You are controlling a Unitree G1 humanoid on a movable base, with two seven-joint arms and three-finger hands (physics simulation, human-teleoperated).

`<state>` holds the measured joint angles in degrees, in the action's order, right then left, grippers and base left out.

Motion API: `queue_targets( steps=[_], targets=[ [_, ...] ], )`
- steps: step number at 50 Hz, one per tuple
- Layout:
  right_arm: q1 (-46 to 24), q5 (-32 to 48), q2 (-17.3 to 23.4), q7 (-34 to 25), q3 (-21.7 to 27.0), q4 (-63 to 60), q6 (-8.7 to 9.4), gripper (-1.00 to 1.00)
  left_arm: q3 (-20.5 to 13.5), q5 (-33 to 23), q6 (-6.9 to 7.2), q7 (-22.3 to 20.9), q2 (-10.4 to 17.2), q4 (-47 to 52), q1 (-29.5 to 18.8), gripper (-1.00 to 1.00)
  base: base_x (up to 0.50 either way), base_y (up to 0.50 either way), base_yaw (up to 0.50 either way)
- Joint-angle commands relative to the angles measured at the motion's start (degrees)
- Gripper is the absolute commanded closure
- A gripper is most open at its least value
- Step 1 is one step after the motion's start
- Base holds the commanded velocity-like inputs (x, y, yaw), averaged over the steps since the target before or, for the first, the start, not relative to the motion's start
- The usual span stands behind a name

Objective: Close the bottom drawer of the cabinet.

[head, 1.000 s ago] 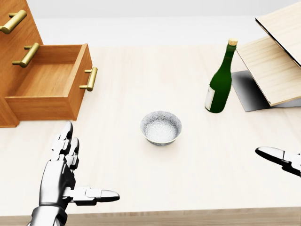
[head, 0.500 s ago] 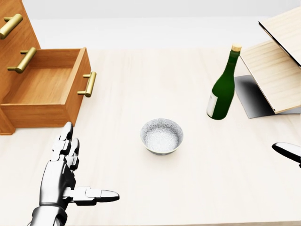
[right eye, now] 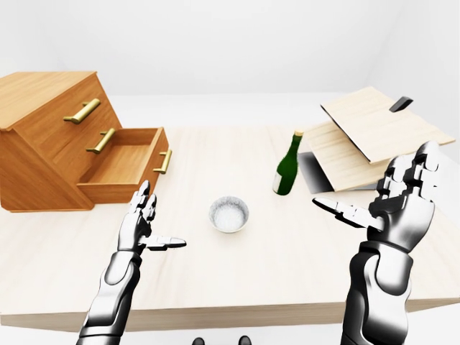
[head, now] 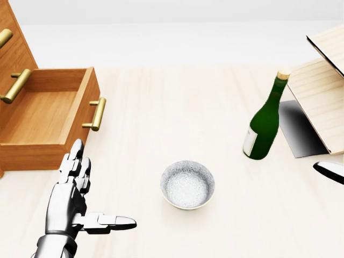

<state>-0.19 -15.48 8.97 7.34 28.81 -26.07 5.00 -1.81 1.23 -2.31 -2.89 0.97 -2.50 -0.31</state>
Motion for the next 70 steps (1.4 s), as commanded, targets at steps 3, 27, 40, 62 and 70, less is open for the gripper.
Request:
queue_targets(
  steps=[3,27,40,62,70],
  targets=[
    [0.1,-0.2,0.0,-0.1,0.1,-0.1,0.00,-1.00,0.0,0.0,-0.19,0.0,0.0,-0.2,0.0,-1.00,0.26,0.00,0.00],
    [0.8,-1.7,-0.6,-0.4,0.4,-0.1,0.00,-1.00,0.0,-0.1,-1.71,0.2,0.0,-3.7,-1.3,-1.00,0.17,0.00,0.00],
    [0.9,-2.2,-0.5,-0.7,0.4,-0.6,0.00,-1.00,-0.7,-3.4,-2.69,4.7,0.7,-22.5,-14.5,-1.00,0.00,0.00,0.00],
    [0.8,-2.5,-0.5,-0.9,0.6,-1.8,0.00,-1.00,-3.0,-4.7,-2.69,9.8,6.1,-57.7,-35.1,-1.00,0.00,0.00,0.00],
    [0.6,-2.5,-0.4,-0.8,0.4,-1.6,0.00,-1.00,-4.0,-2.9,-2.69,9.2,7.4,-58.4,-35.8,-1.00,0.00,0.00,0.00]
  ],
)
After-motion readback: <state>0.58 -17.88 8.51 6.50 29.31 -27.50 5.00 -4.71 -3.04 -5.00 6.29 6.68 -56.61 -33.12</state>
